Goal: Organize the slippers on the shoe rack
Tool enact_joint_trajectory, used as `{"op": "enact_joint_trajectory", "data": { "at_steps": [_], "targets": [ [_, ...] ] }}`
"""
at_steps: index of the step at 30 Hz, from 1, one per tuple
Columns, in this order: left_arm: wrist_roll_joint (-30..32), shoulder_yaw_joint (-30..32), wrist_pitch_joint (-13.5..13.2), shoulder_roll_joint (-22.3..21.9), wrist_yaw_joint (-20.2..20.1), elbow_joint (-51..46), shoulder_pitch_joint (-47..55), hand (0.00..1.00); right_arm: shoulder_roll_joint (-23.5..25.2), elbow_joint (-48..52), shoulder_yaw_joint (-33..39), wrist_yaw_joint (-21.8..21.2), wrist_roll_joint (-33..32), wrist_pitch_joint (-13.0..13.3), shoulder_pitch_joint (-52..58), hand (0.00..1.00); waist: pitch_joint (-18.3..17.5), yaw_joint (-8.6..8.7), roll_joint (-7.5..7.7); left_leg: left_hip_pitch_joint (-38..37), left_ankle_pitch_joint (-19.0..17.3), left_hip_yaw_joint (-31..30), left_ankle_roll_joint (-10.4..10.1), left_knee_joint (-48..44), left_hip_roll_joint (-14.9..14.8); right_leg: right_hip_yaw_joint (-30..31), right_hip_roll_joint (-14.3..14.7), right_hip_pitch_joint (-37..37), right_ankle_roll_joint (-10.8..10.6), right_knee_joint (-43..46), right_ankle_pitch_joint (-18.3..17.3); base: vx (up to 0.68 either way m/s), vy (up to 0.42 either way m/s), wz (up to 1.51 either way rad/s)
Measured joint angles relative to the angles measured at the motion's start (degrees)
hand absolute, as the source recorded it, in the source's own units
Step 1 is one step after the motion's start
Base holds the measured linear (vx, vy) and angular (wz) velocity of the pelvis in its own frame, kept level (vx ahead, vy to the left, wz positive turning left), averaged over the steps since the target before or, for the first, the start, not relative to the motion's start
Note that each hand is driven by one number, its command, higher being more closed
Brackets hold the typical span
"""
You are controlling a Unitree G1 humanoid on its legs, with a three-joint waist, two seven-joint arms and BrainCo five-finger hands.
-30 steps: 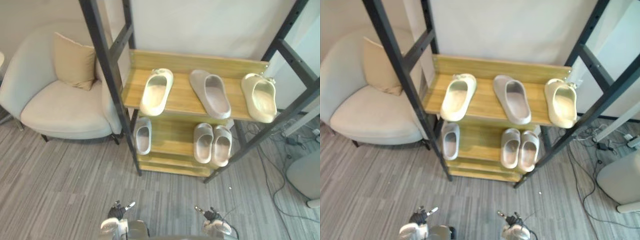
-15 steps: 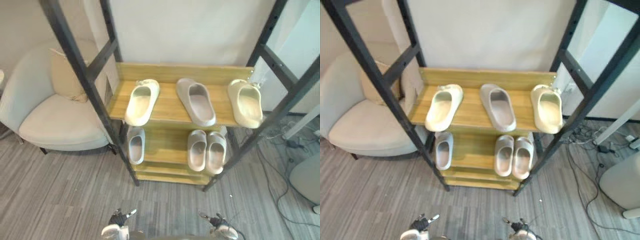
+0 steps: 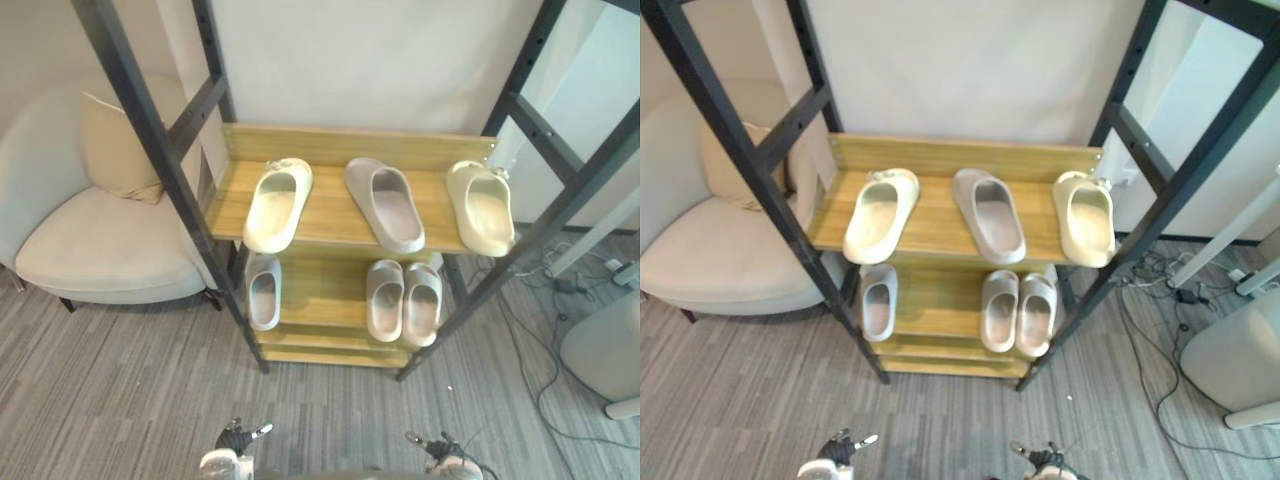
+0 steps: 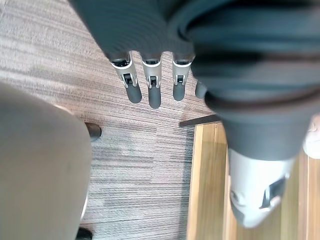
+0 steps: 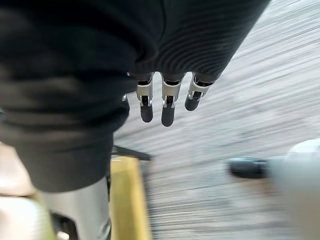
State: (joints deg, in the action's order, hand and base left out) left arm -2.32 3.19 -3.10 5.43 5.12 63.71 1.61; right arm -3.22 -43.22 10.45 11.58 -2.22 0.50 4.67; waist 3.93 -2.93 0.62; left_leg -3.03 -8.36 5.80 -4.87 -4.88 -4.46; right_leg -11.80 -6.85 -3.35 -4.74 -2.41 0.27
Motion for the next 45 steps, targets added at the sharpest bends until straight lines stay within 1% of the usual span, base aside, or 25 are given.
{"op": "enact_joint_trajectory", "data": {
  "at_steps": [1,3,4,6,14,16,17,18,21,24,26,31,35,36,38,40,43,45],
  "targets": [
    [0.0,-0.04,-0.02,-0.02,0.06,-0.04,0.0,0.0,-0.09,2.31,0.0,0.27,0.03,0.35,0.28,0.0,-0.03,0.04,-0.05,0.03,0.0,0.04,0.0,0.1,0.0,0.23,0.02,0.23,0.0,0.0,0.06,0.01,0.002,-0.16],
    [0.01,-0.29,-0.15,-0.07,0.43,-0.11,0.03,0.0,-0.52,11.47,0.09,0.96,0.14,1.45,1.6,0.0,-0.02,0.21,-0.17,-0.05,0.0,0.09,0.0,0.49,0.01,0.82,0.13,0.38,0.01,-0.67,0.57,0.01,0.005,-0.14],
    [0.01,-0.29,-0.17,-0.06,0.46,-0.11,0.07,0.0,-0.51,12.84,0.11,0.98,0.16,1.61,1.64,0.0,-0.03,0.22,-0.15,-0.04,0.0,0.11,0.0,0.56,0.01,0.87,0.17,0.32,0.03,-0.97,0.73,0.02,0.005,-0.1],
    [0.06,-0.42,-0.36,-0.11,0.78,-0.21,0.1,0.0,0.16,20.59,0.52,1.64,2.2,1.96,3.11,0.0,-0.04,0.24,-0.14,-0.01,-0.01,0.26,0.01,0.71,0.01,1.46,0.33,0.29,0.09,-1.92,1.36,0.02,0.003,-0.12],
    [1.21,-2.16,-0.49,-0.36,0.78,-0.23,0.3,0.0,1.06,35.58,0.86,2.83,4.81,2.97,5.72,0.0,0.06,1.05,-0.53,-0.14,-0.11,0.25,0.07,0.8,-0.02,2.71,0.4,0.5,-0.12,-2.09,1.81,0.0,0.0,-0.09],
    [1.47,-2.59,-0.54,-0.53,0.78,-0.61,0.46,0.0,1.05,41.72,1.19,2.86,6.81,3.8,6.06,0.0,0.08,1.09,-0.69,-0.12,-0.11,0.26,0.07,0.97,-0.01,2.96,0.45,0.5,-0.12,-2.64,2.34,-0.03,-0.002,-0.05],
    [1.66,-2.59,-0.58,-0.54,0.78,-0.8,0.56,0.0,1.05,42.67,1.27,2.86,6.88,3.98,6.13,0.0,0.1,1.09,-0.71,-0.12,-0.11,0.25,0.06,0.97,-0.02,2.99,0.47,0.52,-0.11,-2.64,2.36,-0.03,-0.005,-0.03],
    [2.25,-2.64,-1.06,-0.56,0.78,-1.26,0.97,0.0,1.04,45.47,1.68,2.86,7.4,4.87,6.22,0.0,0.08,1.1,-0.75,-0.14,-0.11,0.25,0.06,0.97,-0.02,3.04,0.48,0.53,-0.1,-2.64,2.4,0.0,0.0,0.0],
    [2.28,-2.68,-1.53,-0.59,0.75,-1.29,1.32,0.0,0.94,50.01,3.1,2.89,8.97,6.09,6.27,0.0,-0.11,1.14,-1.03,-0.14,-0.11,0.23,0.06,0.97,-0.03,3.07,0.48,0.54,-0.13,-2.64,2.44,0.0,0.0,0.0],
    [2.33,-3.11,-1.53,-0.59,0.73,-1.27,1.33,0.0,0.9,53.81,3.63,2.88,9.0,6.53,6.32,0.0,-0.34,1.21,-1.42,-0.12,-0.12,0.23,0.06,0.97,-0.04,3.09,0.49,0.56,-0.14,-2.64,2.45,0.0,0.0,0.0],
    [2.34,-3.11,-1.54,-0.6,0.66,-1.27,1.39,0.0,0.83,56.4,4.13,2.86,9.01,7.32,6.11,0.0,-0.41,1.21,-1.53,-0.11,-0.12,0.18,0.05,0.96,-0.07,3.08,0.53,0.56,-0.14,-2.63,2.45,0.0,0.0,0.0],
    [2.35,-3.14,-1.57,-0.57,-0.01,-1.26,1.4,0.0,0.48,59.42,4.67,2.78,8.93,8.19,4.75,0.0,-0.42,1.21,-1.52,-0.1,-0.14,0.17,0.05,0.91,-0.09,3.11,0.54,0.54,-0.21,-2.62,2.49,0.0,0.0,0.0],
    [2.35,-3.21,-1.59,-0.56,-0.3,-1.27,1.42,0.0,-2.5,60.61,4.57,2.32,8.82,8.5,1.77,0.0,-0.43,1.21,-1.53,-0.05,-0.17,0.2,0.06,0.75,-0.13,3.31,0.54,0.83,-0.28,-2.14,2.51,-0.01,0.0,-0.01],
    [2.34,-3.37,-1.61,-0.54,-0.34,-1.3,1.42,0.0,-3.94,60.6,4.34,1.9,8.39,8.53,-0.05,0.0,-0.44,1.18,-1.54,0.12,-0.17,0.25,0.07,0.67,-0.14,3.59,0.53,1.27,-0.29,-1.72,2.51,-0.03,0.0,-0.05],
    [2.32,-4.02,-1.64,-0.38,-0.36,-1.34,1.41,0.0,-4.87,60.58,3.89,1.72,7.48,8.6,-1.18,0.0,-0.44,1.18,-1.53,0.12,-0.17,0.25,0.07,0.6,-0.13,3.62,0.52,1.28,-0.29,-1.63,2.51,-0.01,0.0,-0.02],
    [2.34,-4.45,-1.64,-0.28,-0.42,-1.5,1.44,0.0,-7.19,60.45,2.16,0.37,6.01,8.6,-3.11,0.0,-0.44,1.15,-1.52,0.04,-0.17,0.18,0.07,0.47,-0.15,3.66,0.52,1.27,-0.29,-1.36,2.51,0.0,0.0,0.0],
    [2.33,-4.45,-1.67,-0.3,-0.46,-2.24,1.82,0.0,-9.4,60.0,0.44,-0.81,3.97,8.59,-5.46,0.0,-0.44,1.01,-1.51,0.08,-0.16,0.0,0.07,0.24,-0.15,3.61,0.5,1.27,-0.3,-1.1,2.5,0.0,0.0,0.0],
    [2.33,-4.44,-1.69,-0.3,-0.61,-2.3,1.84,0.0,-10.58,59.44,-0.4,-1.61,3.69,8.6,-6.92,0.0,-0.45,0.93,-1.5,0.22,-0.16,-0.16,0.07,0.02,-0.14,3.49,0.46,1.27,-0.31,-1.0,2.49,-0.02,-0.001,0.01]
  ]
}}
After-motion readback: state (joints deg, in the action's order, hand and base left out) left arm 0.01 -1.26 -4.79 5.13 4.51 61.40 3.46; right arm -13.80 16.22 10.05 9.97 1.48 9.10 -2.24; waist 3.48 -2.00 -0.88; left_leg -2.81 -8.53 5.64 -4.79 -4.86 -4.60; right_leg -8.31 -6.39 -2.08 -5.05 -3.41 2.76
